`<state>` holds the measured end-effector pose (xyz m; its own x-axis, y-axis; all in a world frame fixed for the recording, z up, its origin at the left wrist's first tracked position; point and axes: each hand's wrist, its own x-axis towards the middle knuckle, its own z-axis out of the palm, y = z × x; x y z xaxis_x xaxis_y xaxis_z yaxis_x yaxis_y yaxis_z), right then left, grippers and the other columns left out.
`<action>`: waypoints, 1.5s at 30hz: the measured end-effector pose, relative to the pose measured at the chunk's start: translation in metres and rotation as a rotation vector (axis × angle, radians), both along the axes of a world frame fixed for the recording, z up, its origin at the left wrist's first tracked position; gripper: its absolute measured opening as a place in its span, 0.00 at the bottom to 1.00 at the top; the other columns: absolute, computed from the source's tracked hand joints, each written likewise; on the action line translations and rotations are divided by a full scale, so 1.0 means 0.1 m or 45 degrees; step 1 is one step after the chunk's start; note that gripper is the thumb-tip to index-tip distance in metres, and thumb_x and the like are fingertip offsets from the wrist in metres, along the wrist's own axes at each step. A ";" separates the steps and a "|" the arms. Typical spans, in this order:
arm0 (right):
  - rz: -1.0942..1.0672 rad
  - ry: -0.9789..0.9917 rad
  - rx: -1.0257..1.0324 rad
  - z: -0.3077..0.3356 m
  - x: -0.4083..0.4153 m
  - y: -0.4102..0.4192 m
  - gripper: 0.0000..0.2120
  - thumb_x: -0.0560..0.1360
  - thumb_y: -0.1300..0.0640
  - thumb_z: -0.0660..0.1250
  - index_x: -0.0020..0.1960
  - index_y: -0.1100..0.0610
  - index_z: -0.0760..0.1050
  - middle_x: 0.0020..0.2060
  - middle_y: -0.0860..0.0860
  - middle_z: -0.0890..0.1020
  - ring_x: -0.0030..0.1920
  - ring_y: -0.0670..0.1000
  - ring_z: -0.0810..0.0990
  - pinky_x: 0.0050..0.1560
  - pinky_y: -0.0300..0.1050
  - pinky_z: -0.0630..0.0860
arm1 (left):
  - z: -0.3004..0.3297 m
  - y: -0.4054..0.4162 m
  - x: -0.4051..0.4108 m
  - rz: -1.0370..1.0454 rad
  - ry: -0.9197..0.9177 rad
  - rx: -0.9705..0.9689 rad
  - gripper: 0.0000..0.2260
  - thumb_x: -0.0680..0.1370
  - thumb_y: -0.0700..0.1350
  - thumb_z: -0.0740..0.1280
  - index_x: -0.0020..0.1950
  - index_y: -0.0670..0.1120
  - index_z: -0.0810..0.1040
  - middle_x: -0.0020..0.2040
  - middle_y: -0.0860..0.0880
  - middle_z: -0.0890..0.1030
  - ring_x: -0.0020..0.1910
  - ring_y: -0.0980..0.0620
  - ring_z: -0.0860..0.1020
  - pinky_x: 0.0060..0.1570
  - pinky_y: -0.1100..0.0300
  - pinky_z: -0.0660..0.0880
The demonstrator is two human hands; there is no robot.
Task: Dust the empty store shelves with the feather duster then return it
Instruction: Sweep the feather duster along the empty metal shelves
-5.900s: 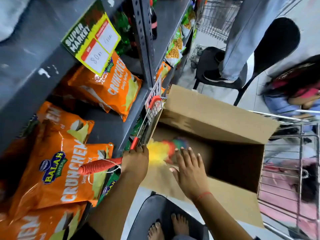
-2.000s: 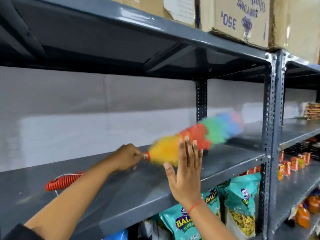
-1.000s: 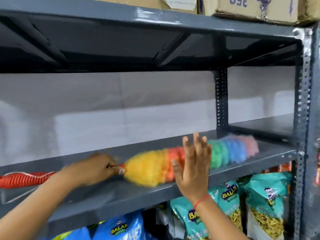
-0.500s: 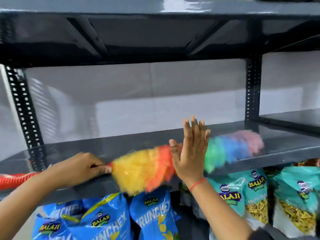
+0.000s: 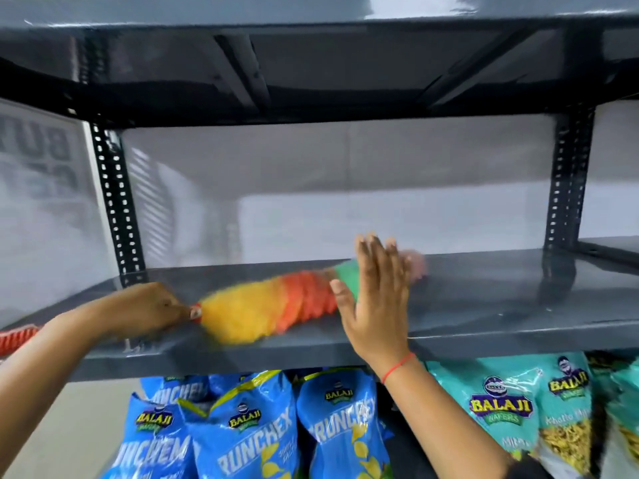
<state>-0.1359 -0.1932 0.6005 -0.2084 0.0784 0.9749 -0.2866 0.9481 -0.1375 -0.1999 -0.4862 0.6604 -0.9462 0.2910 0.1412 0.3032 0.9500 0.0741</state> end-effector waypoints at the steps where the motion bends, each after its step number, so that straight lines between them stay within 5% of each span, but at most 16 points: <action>1: 0.001 -0.037 0.050 0.01 -0.03 -0.10 0.28 0.77 0.44 0.54 0.70 0.61 0.61 0.69 0.62 0.66 0.70 0.62 0.58 0.68 0.61 0.50 | 0.04 -0.02 0.03 0.052 0.058 -0.041 0.23 0.76 0.59 0.61 0.25 0.48 0.73 0.29 0.46 0.77 0.30 0.53 0.71 0.32 0.61 0.66; 4: -0.054 -0.146 0.116 0.05 -0.09 -0.30 0.29 0.76 0.43 0.53 0.71 0.59 0.62 0.69 0.60 0.66 0.70 0.63 0.59 0.68 0.63 0.52 | 0.16 -0.01 0.18 0.204 0.224 0.004 0.22 0.77 0.56 0.62 0.29 0.45 0.73 0.31 0.45 0.74 0.36 0.47 0.73 0.38 0.58 0.67; 9: 0.043 -0.164 0.214 0.04 -0.15 -0.62 0.29 0.76 0.43 0.53 0.71 0.59 0.62 0.69 0.60 0.66 0.70 0.63 0.58 0.67 0.66 0.53 | 0.01 0.02 0.41 0.113 0.085 0.017 0.25 0.77 0.57 0.60 0.24 0.46 0.68 0.19 0.52 0.70 0.21 0.58 0.69 0.26 0.69 0.66; 14: 0.000 -0.191 0.298 0.02 -0.15 -0.65 0.30 0.75 0.42 0.52 0.71 0.60 0.62 0.69 0.61 0.66 0.70 0.62 0.55 0.64 0.69 0.49 | -0.01 -0.23 0.51 0.384 0.265 -0.237 0.21 0.79 0.57 0.58 0.32 0.46 0.74 0.43 0.43 0.83 0.42 0.46 0.79 0.42 0.55 0.75; 17: 0.002 -0.211 0.336 0.01 -0.16 -0.65 0.30 0.76 0.42 0.52 0.71 0.59 0.61 0.70 0.61 0.66 0.70 0.62 0.56 0.65 0.69 0.51 | -0.07 -0.38 0.56 0.397 0.265 0.115 0.26 0.75 0.59 0.62 0.23 0.45 0.68 0.22 0.48 0.73 0.24 0.52 0.72 0.26 0.60 0.66; 20: 0.002 -0.213 0.376 -0.01 -0.16 -0.65 0.30 0.76 0.42 0.51 0.72 0.59 0.60 0.69 0.61 0.66 0.70 0.62 0.57 0.64 0.70 0.51 | -0.22 -0.45 0.67 0.351 0.059 0.237 0.24 0.72 0.60 0.64 0.21 0.46 0.70 0.15 0.51 0.70 0.16 0.58 0.67 0.20 0.66 0.65; 25: 0.027 -0.223 0.445 0.00 -0.13 -0.64 0.30 0.75 0.43 0.52 0.70 0.60 0.63 0.68 0.61 0.69 0.68 0.64 0.63 0.63 0.70 0.52 | -0.04 -0.53 0.69 0.661 0.228 0.066 0.24 0.75 0.61 0.62 0.42 0.38 0.80 0.40 0.37 0.81 0.36 0.44 0.75 0.40 0.56 0.73; 29: 0.056 -0.242 0.402 0.01 -0.13 -0.71 0.30 0.75 0.43 0.52 0.70 0.61 0.64 0.67 0.61 0.69 0.68 0.64 0.64 0.63 0.71 0.51 | -0.15 -0.52 0.82 0.644 0.210 0.230 0.24 0.74 0.60 0.64 0.25 0.45 0.74 0.20 0.50 0.73 0.21 0.53 0.71 0.24 0.63 0.66; 31: 0.111 -0.245 0.423 0.02 -0.13 -0.80 0.29 0.75 0.43 0.52 0.69 0.61 0.65 0.66 0.62 0.70 0.67 0.65 0.65 0.63 0.71 0.50 | -0.26 -0.61 0.90 0.708 0.138 0.261 0.24 0.73 0.63 0.64 0.26 0.45 0.74 0.15 0.52 0.72 0.18 0.56 0.73 0.24 0.64 0.68; 34: 0.164 -0.234 0.450 0.03 -0.16 -0.96 0.28 0.75 0.45 0.64 0.68 0.61 0.67 0.65 0.63 0.72 0.67 0.66 0.66 0.62 0.72 0.52 | -0.14 -0.82 0.89 0.923 0.266 0.224 0.23 0.72 0.64 0.64 0.34 0.44 0.74 0.25 0.48 0.73 0.33 0.45 0.77 0.39 0.57 0.75; 36: 0.201 -0.218 0.436 0.06 -0.20 -1.07 0.29 0.72 0.47 0.69 0.67 0.62 0.68 0.65 0.63 0.72 0.66 0.66 0.66 0.63 0.72 0.52 | -0.02 -0.92 0.86 0.983 0.390 0.248 0.23 0.72 0.64 0.64 0.34 0.43 0.75 0.26 0.47 0.72 0.31 0.46 0.77 0.35 0.58 0.73; 38: 0.236 -0.203 0.421 0.10 -0.24 -1.19 0.30 0.72 0.48 0.69 0.68 0.62 0.67 0.65 0.63 0.72 0.67 0.66 0.66 0.63 0.71 0.50 | -0.01 -0.98 0.82 0.957 0.278 0.325 0.24 0.71 0.65 0.63 0.31 0.44 0.76 0.27 0.46 0.78 0.24 0.48 0.76 0.28 0.63 0.69; 41: 0.293 -0.210 0.432 0.13 -0.28 -1.36 0.29 0.71 0.49 0.70 0.67 0.62 0.68 0.64 0.63 0.73 0.66 0.66 0.66 0.62 0.73 0.52 | -0.17 -1.13 0.89 1.008 0.004 0.349 0.23 0.71 0.65 0.64 0.36 0.44 0.78 0.35 0.46 0.81 0.31 0.47 0.75 0.32 0.61 0.70; 45: 0.283 -0.243 0.430 0.12 -0.33 -1.39 0.29 0.70 0.51 0.72 0.66 0.64 0.69 0.63 0.65 0.74 0.65 0.67 0.67 0.61 0.75 0.55 | -0.28 -1.28 1.04 1.135 0.343 0.273 0.22 0.72 0.63 0.63 0.38 0.43 0.75 0.33 0.47 0.76 0.36 0.44 0.78 0.38 0.57 0.75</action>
